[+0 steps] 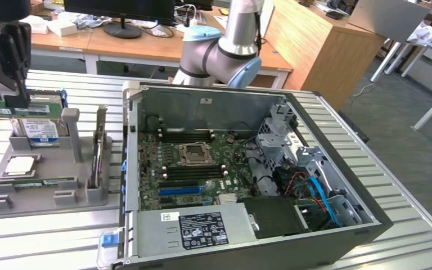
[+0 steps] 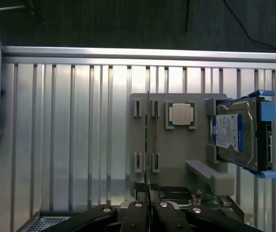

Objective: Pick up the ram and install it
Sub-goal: 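Pick up the ram and move it above insertion slot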

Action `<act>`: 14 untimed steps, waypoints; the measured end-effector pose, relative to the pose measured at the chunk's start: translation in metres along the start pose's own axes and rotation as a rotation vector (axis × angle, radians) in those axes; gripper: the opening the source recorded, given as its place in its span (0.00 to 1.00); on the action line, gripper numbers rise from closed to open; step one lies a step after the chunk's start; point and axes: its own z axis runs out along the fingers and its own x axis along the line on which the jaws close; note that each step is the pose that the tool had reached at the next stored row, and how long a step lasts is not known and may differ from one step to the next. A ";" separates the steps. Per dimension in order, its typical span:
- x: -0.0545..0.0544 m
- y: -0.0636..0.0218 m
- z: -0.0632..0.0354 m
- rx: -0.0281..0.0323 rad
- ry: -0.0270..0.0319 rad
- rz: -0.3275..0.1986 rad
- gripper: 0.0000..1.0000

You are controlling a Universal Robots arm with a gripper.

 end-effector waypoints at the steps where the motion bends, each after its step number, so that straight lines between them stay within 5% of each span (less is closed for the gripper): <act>1: 0.000 -0.0022 -0.0001 -0.0002 0.0001 0.000 0.11; 14: 0.000 -0.0364 -0.0013 -0.0018 0.0001 -0.001 0.11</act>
